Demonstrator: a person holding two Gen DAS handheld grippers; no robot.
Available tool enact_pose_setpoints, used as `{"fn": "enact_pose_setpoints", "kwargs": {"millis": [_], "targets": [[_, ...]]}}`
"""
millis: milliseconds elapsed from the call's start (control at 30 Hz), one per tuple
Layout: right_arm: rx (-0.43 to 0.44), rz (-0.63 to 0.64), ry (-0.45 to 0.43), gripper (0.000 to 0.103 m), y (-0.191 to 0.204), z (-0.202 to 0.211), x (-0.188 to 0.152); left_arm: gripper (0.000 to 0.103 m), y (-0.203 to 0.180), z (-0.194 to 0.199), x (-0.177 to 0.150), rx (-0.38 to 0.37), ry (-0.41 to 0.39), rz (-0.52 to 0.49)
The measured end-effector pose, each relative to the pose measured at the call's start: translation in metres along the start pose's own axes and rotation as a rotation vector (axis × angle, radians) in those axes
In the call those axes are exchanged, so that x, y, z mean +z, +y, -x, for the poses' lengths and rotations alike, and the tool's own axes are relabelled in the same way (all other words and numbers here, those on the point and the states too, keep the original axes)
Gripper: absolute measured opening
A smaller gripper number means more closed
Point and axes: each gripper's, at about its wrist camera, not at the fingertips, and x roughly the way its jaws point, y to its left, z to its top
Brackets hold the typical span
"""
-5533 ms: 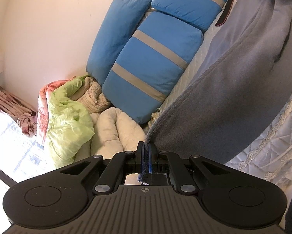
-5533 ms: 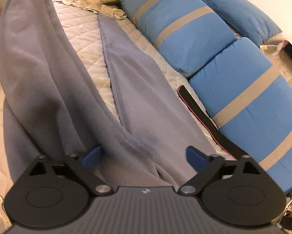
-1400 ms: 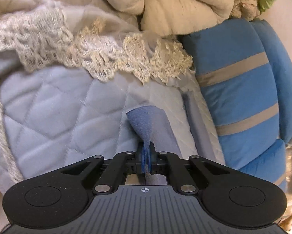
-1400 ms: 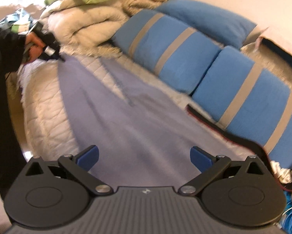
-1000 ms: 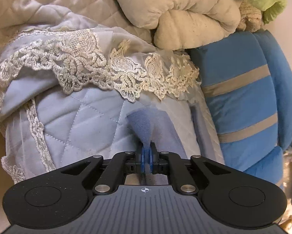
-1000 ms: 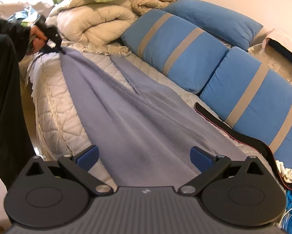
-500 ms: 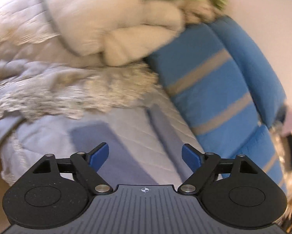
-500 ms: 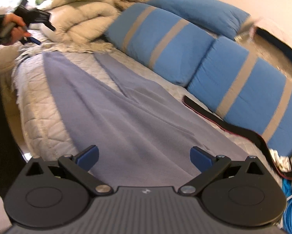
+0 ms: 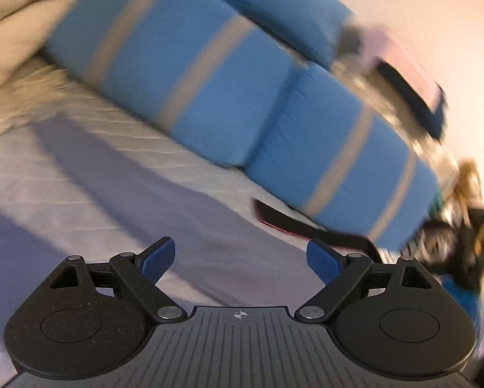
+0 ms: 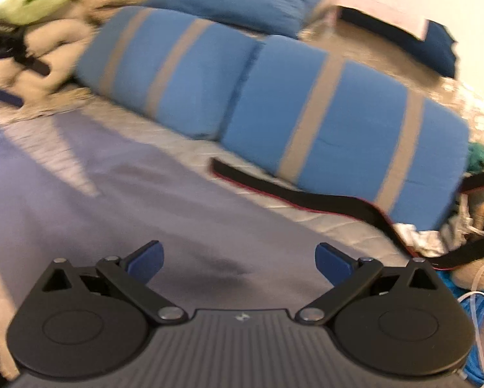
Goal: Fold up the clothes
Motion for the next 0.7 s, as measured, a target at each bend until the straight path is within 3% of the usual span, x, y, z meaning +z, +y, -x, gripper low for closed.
{"fn": "enact_pose_setpoints", "kwargs": {"millis": [100,167,233,300,500,700], "targets": [[-0.048,0.009,-0.023,0.103,-0.017,-0.011,0.001,0.089,-0.02,-0.019,-0.021,-0.016,-0.041,-0.129],[-0.068,0.038,-0.032,0.103,-0.027,-0.018,-0.003,0.089,-0.027,-0.024,-0.038,0.013,-0.077,-0.227],[-0.08,0.054,-0.029,0.103,-0.036,-0.026,-0.008,0.089,-0.036,-0.03,-0.047,0.061,-0.047,-0.338],[-0.09,0.063,-0.019,0.103,-0.045,-0.033,-0.014,0.089,-0.038,-0.027,-0.055,0.047,-0.053,-0.397],[-0.147,0.014,0.029,0.103,-0.081,-0.053,-0.031,0.089,-0.029,-0.02,-0.058,-0.027,-0.026,-0.354],[-0.229,-0.066,0.045,0.103,-0.106,-0.062,-0.03,0.089,-0.031,-0.02,-0.058,-0.017,-0.027,-0.388]]}}
